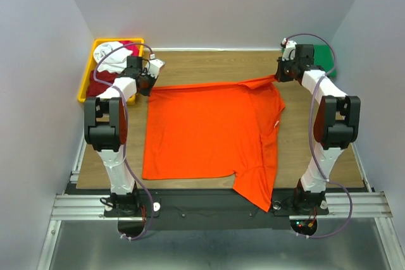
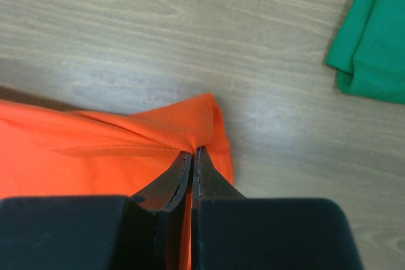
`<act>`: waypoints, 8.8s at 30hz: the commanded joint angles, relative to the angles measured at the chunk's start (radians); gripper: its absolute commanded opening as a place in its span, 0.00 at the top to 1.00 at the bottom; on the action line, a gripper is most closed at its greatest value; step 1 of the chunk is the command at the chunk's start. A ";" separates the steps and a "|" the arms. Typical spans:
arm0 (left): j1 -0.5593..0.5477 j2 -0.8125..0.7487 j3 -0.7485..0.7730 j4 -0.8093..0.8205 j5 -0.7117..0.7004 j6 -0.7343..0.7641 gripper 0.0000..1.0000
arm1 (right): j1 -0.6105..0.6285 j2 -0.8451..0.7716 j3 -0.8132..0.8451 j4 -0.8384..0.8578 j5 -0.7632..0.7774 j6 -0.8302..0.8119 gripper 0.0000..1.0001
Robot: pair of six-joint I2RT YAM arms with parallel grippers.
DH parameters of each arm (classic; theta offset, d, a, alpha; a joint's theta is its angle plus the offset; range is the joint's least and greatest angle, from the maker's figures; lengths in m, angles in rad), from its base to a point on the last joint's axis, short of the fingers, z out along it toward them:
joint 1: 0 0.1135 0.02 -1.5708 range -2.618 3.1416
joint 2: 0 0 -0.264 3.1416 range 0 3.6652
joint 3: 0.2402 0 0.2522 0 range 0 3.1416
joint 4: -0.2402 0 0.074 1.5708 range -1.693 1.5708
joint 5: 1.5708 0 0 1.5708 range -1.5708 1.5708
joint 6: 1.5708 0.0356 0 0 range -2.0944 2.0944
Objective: Fold and stack the t-shirts
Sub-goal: Flatten the tshirt out, then fold the tshirt
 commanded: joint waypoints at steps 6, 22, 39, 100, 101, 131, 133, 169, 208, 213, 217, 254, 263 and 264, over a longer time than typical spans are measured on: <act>0.015 -0.139 -0.039 -0.018 -0.002 0.067 1.00 | -0.001 -0.184 -0.151 0.000 -0.008 -0.022 0.99; 0.015 -0.016 0.042 -0.075 0.005 0.061 1.00 | 0.031 -0.052 -0.041 -0.072 0.055 -0.009 0.99; 0.028 0.047 0.279 -0.114 0.073 -0.068 0.47 | 0.031 0.103 0.358 -0.170 0.092 -0.003 0.28; -0.049 -0.444 -0.559 -0.109 -0.054 0.024 0.62 | 0.262 -0.696 -0.766 -0.612 0.602 -0.278 0.46; -0.049 -0.455 -0.556 -0.126 -0.047 0.024 0.60 | 0.257 -0.698 -0.753 -0.606 0.598 -0.278 0.43; -0.049 -0.348 -0.501 -0.086 -0.051 -0.001 0.58 | 0.196 -0.501 -0.648 -0.597 0.323 -0.203 0.91; -0.049 -0.346 -0.509 -0.081 -0.053 0.001 0.59 | 0.180 -0.500 -0.648 -0.597 0.323 -0.212 0.99; -0.046 -0.397 -0.344 -0.123 0.093 -0.070 0.52 | 0.077 -0.308 -0.272 -0.451 0.095 -0.155 0.56; -0.021 -0.046 0.148 -0.124 0.183 -0.173 0.44 | 0.074 0.499 0.826 -0.228 0.024 0.198 0.46; -0.020 0.005 0.189 -0.123 0.185 -0.180 0.44 | 0.074 0.578 0.840 -0.127 0.050 0.268 0.43; -0.017 0.028 0.189 -0.112 0.162 -0.177 0.44 | 0.074 0.611 0.838 -0.087 0.041 0.308 0.43; 0.057 0.295 0.433 -0.206 0.068 -0.050 0.44 | 0.074 0.573 0.818 -0.003 -0.097 0.383 0.99; 0.064 0.349 0.470 -0.221 0.070 -0.041 0.57 | 0.076 0.525 0.798 -0.004 -0.103 0.374 1.00; 0.064 0.350 0.472 -0.222 0.070 -0.041 0.62 | 0.074 0.520 0.795 -0.004 -0.106 0.374 0.99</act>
